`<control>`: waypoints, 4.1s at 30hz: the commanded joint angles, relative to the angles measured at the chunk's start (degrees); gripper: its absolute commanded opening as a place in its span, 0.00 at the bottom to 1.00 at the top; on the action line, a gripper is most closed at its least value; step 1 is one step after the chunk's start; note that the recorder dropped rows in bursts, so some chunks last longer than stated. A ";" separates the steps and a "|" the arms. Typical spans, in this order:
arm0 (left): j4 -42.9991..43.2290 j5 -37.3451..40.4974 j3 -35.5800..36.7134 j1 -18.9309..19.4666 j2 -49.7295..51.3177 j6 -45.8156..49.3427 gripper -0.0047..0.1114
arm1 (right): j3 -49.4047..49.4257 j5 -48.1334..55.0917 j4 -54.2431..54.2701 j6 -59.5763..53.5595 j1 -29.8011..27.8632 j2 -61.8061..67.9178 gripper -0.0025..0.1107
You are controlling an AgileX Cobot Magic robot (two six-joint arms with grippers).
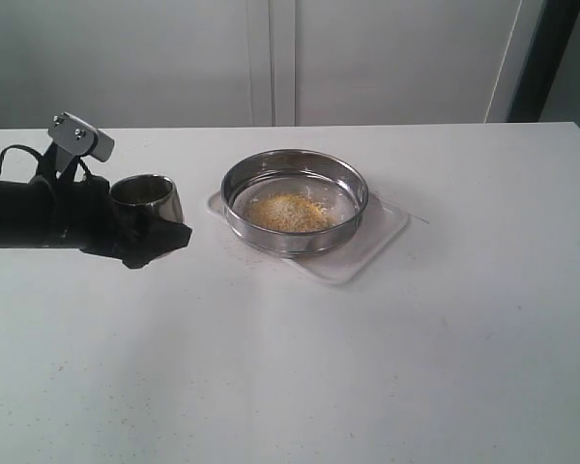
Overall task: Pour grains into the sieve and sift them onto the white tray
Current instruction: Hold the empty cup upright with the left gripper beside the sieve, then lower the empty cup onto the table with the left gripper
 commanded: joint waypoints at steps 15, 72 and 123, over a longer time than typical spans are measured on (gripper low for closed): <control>-1.63 4.66 -1.00 3.27 11.28 8.66 0.04 | 0.39 -0.84 -0.38 0.07 0.10 -0.24 0.02; -1.63 -2.15 -3.72 3.27 13.92 6.90 0.75 | 0.39 -0.84 -0.38 0.07 0.10 -0.24 0.02; -1.63 -1.08 -3.72 3.27 9.86 8.09 0.95 | 0.39 -0.84 -0.38 0.07 0.10 -0.24 0.02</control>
